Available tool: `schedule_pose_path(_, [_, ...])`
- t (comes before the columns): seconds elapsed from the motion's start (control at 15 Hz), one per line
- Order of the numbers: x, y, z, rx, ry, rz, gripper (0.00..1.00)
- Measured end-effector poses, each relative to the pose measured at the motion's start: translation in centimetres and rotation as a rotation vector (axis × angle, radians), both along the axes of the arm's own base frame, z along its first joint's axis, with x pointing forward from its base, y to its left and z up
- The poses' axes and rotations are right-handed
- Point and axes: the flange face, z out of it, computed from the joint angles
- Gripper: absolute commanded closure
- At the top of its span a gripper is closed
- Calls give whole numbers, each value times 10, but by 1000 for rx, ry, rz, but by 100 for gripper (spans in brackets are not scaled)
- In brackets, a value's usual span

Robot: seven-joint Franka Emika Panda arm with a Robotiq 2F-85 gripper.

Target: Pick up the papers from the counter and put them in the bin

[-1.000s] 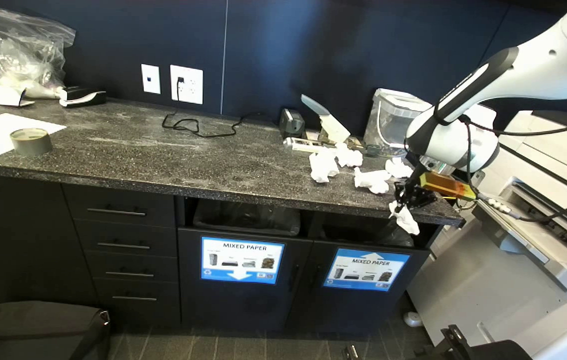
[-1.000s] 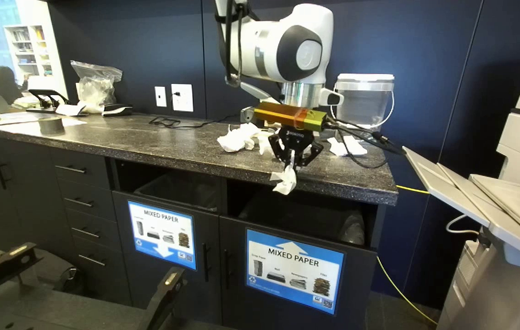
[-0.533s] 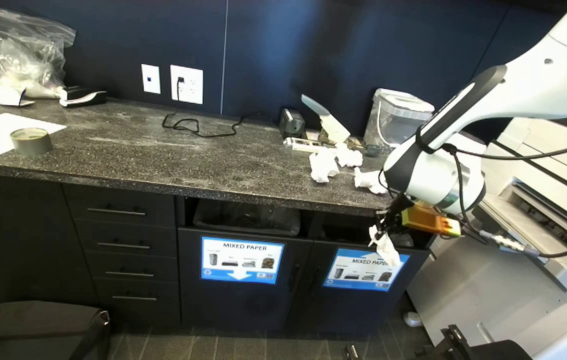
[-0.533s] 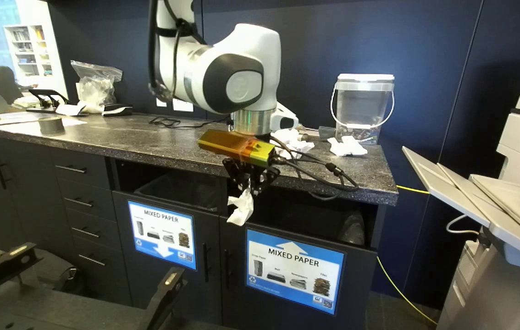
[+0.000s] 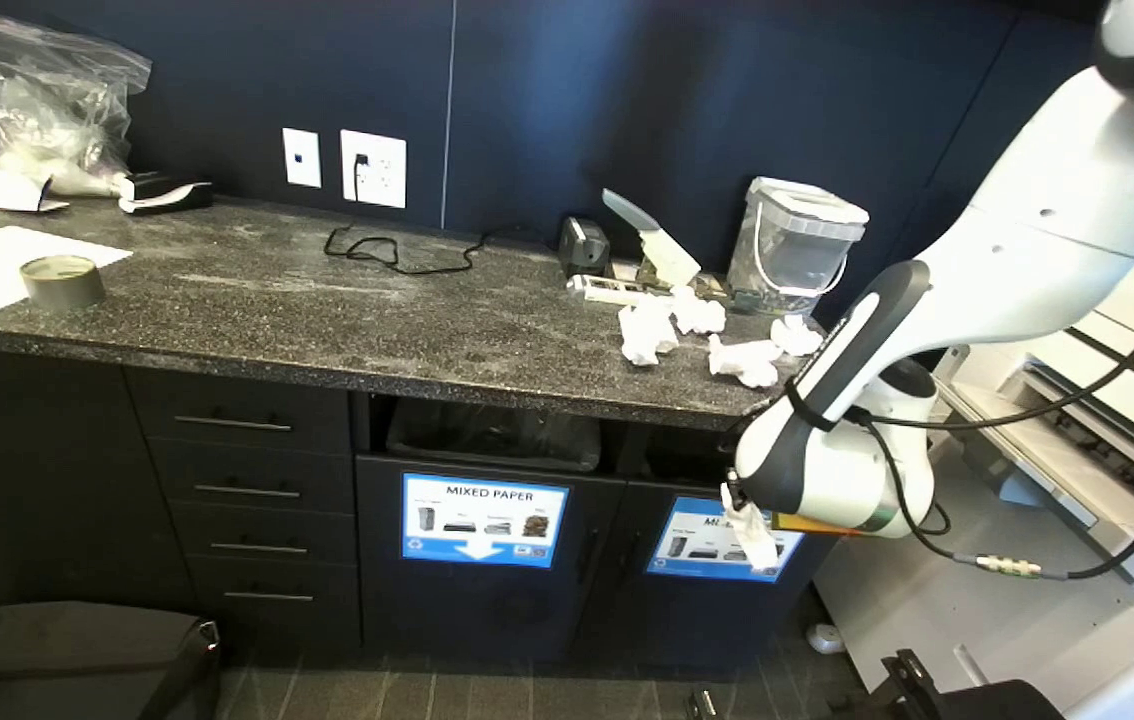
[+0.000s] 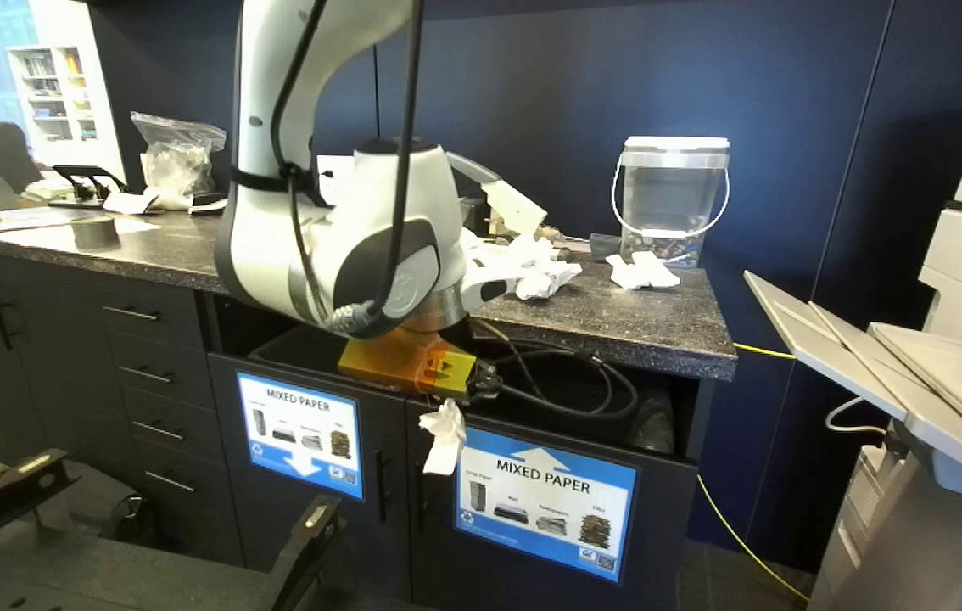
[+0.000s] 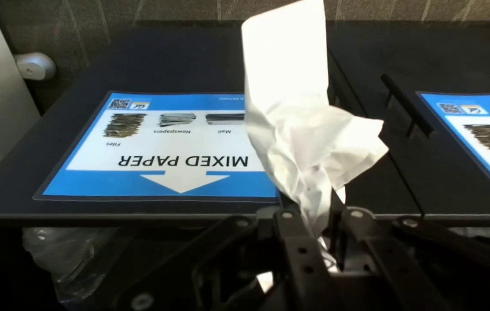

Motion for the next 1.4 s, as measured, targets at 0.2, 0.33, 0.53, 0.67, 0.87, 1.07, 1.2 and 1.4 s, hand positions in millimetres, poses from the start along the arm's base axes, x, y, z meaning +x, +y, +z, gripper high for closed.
schedule_pose_path(0.2, [3, -6, -26, -48, -90, -38, 87])
schedule_pose_path(0.33, [13, -13, -40, -63, -164, -85, 87])
schedule_pose_path(0.53, [31, -23, -54, -56, -275, -159, 87])
schedule_pose_path(0.67, [41, -29, -62, -46, -339, -216, 88])
schedule_pose_path(0.87, [52, -42, -76, -27, -412, -318, 87])
schedule_pose_path(1.07, [61, -54, -94, -5, -473, -427, 87])
schedule_pose_path(1.2, [66, -57, -105, 26, -510, -492, 87])
schedule_pose_path(1.4, [69, -57, -115, 81, -569, -563, 87])
